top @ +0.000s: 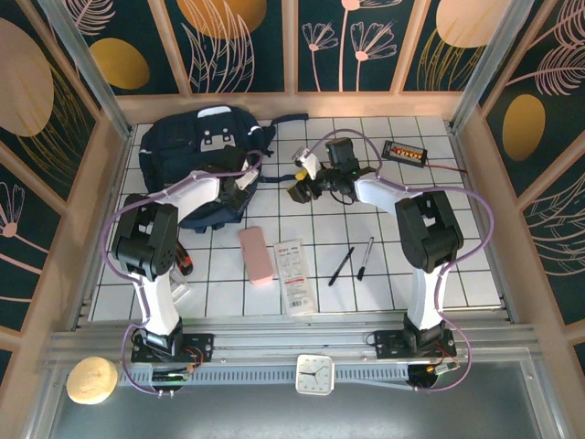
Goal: Pack books, pencil case, and school supplies into a backpack
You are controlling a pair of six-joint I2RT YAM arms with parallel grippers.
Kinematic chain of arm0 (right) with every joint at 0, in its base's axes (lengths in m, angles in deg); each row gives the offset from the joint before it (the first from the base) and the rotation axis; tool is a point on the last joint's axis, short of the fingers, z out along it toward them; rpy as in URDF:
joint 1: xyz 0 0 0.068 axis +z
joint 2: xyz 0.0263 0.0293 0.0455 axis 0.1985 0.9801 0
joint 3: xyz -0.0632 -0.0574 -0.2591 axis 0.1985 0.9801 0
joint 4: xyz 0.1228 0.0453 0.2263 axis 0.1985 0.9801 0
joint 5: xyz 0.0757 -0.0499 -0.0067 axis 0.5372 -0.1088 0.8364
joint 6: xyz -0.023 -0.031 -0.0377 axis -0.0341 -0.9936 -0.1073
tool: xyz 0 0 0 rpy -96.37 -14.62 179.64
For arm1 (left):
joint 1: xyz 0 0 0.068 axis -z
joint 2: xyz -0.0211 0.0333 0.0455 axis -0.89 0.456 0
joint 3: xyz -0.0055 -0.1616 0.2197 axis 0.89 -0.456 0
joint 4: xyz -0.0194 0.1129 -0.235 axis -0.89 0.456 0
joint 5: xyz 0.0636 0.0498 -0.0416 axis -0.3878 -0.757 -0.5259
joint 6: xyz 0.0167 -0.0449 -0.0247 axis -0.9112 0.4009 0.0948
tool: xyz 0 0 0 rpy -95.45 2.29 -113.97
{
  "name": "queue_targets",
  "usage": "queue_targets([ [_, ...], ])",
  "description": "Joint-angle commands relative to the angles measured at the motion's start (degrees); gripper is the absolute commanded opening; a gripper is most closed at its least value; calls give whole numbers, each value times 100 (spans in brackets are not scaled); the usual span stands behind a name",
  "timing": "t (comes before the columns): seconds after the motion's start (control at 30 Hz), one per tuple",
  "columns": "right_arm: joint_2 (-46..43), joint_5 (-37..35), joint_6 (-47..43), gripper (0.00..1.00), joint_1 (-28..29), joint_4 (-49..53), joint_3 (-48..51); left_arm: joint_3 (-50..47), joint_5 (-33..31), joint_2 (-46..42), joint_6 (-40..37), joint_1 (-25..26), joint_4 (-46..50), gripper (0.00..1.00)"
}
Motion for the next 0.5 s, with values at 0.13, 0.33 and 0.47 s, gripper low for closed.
queue_targets([
  [0.13,527,834,-685,69,84,-502,-472,-353,731,-1712,-228,-16,153,0],
  [0.33,848,877,-592,72,415,-789,-767,-812,1325,-2303,-303,-14,255,0],
  [0.47,933,870,-354,72,575,-1051,-875,-1124,1576,-2573,-378,-17,255,0],
])
